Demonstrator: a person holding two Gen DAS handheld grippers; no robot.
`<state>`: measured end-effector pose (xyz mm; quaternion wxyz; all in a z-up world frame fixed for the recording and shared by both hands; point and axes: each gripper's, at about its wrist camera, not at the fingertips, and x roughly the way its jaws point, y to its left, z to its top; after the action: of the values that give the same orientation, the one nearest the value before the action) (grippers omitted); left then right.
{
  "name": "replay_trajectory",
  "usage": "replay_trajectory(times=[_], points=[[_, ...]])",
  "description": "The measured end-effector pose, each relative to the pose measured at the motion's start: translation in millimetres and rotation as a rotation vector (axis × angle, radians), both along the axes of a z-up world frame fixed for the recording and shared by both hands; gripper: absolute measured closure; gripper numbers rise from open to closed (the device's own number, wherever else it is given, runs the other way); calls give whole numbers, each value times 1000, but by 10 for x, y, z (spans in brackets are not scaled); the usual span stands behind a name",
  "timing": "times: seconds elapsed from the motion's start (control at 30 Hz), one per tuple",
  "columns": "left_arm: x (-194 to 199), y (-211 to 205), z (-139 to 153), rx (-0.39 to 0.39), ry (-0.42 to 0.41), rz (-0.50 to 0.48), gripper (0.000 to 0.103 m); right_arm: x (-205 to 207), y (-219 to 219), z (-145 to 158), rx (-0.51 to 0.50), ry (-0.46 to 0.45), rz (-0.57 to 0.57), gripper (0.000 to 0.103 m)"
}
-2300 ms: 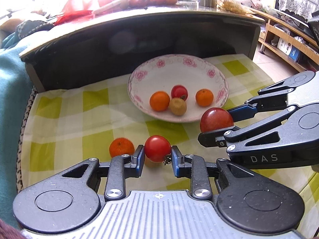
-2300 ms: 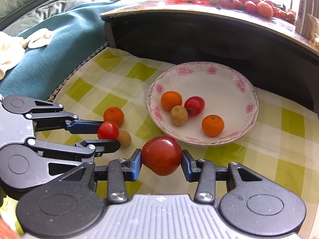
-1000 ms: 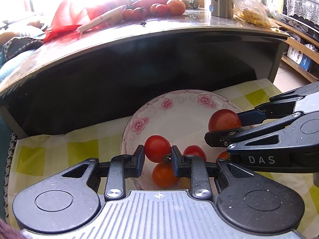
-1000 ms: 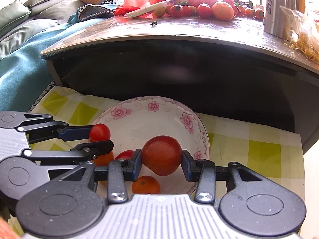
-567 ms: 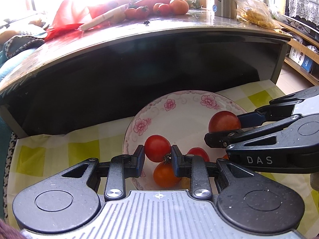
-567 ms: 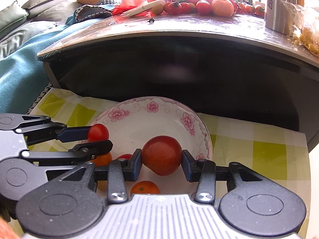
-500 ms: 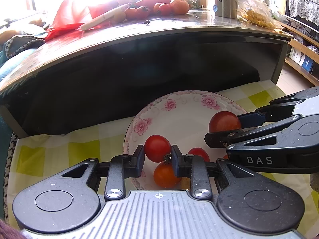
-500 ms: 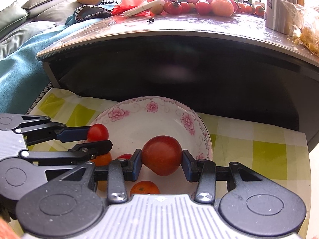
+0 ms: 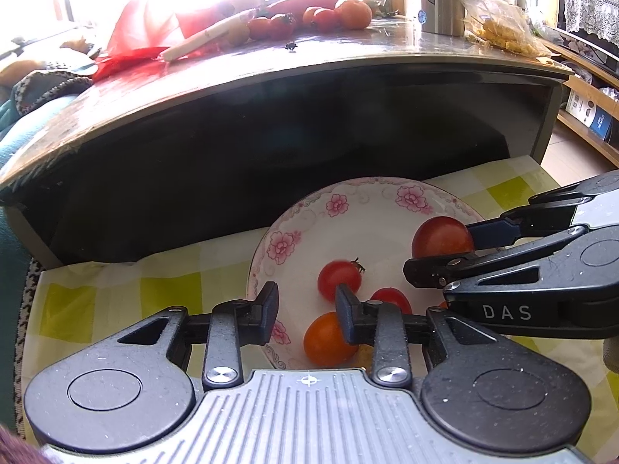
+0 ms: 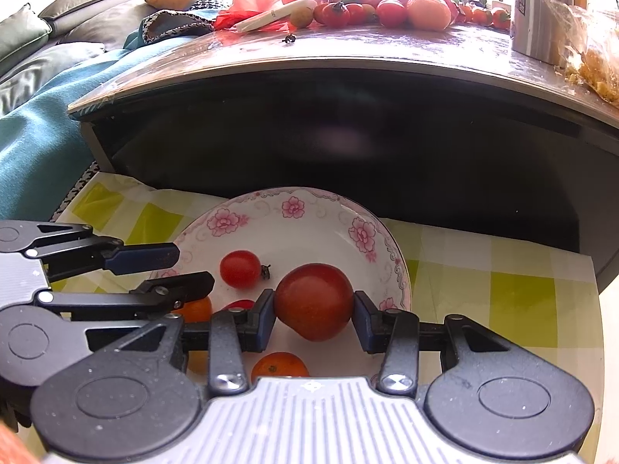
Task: Organize fruits
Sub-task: 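Open both tools to release the tomatoes into the plate, then withdraw both open tools from the plate toward the loose tangerine and kiwi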
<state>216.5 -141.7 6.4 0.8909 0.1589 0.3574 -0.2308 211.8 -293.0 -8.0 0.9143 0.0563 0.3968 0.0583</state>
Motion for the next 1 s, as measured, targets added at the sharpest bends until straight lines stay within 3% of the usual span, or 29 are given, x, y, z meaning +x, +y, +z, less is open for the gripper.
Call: replay_trajectory(times=[0.27, 0.63, 1.0], points=[[-68, 56, 110, -9, -23, 5, 53, -43, 2, 54, -1, -15, -5, 57], [-171, 129, 210, -7, -35, 6, 52, -98, -2, 181, 14, -48, -4, 57], [-535, 290, 394, -19, -53, -5, 49, -379, 126, 372, 26, -68, 6, 57]])
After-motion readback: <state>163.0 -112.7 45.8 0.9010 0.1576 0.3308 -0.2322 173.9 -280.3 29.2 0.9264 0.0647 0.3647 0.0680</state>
